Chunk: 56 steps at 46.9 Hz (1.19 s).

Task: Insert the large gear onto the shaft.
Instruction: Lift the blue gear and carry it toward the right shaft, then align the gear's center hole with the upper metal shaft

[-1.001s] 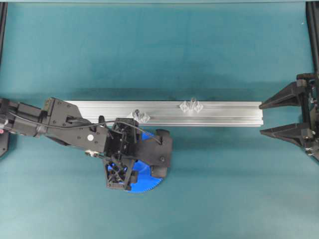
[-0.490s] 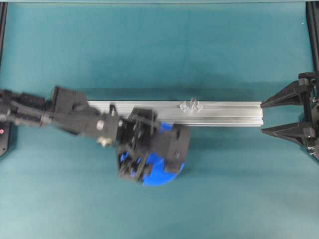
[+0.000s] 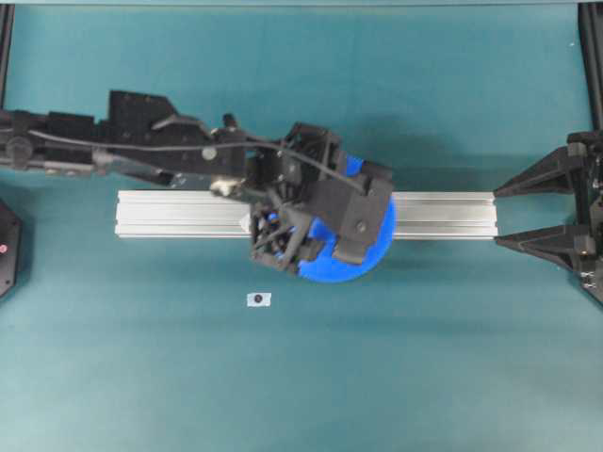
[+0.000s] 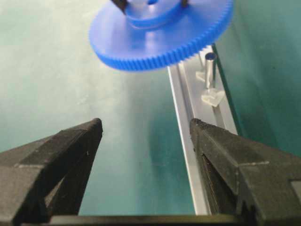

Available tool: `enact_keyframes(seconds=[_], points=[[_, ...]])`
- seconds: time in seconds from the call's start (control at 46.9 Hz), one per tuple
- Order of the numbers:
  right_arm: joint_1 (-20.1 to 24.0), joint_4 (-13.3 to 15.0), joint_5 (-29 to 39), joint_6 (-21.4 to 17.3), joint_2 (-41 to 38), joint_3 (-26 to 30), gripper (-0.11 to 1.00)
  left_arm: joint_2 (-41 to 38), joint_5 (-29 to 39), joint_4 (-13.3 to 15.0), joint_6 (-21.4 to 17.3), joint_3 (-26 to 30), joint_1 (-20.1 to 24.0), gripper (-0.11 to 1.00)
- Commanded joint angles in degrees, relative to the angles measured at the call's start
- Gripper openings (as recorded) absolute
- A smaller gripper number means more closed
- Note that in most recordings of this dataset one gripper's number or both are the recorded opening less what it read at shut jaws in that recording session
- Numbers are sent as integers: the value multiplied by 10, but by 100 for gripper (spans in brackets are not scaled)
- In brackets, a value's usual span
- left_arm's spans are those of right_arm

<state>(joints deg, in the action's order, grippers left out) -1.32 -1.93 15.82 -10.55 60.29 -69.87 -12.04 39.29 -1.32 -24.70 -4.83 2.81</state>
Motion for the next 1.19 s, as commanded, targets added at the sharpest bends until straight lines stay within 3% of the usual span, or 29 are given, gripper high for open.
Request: enact_keyframes(seconds=[0.0, 0.49, 0.788, 1.172], points=[[-2, 2, -6, -5, -2, 4, 82, 4, -3, 0, -3, 34, 4, 78], [-13, 6, -17, -4, 14, 0, 82, -66, 22, -2, -35, 114, 33, 78], [-14, 8, -16, -4, 24, -3, 82, -112, 38, 0, -33, 162, 34, 78], [-15, 8, -14, -4, 29, -4, 82, -105, 84, 0, -32, 161, 59, 78]])
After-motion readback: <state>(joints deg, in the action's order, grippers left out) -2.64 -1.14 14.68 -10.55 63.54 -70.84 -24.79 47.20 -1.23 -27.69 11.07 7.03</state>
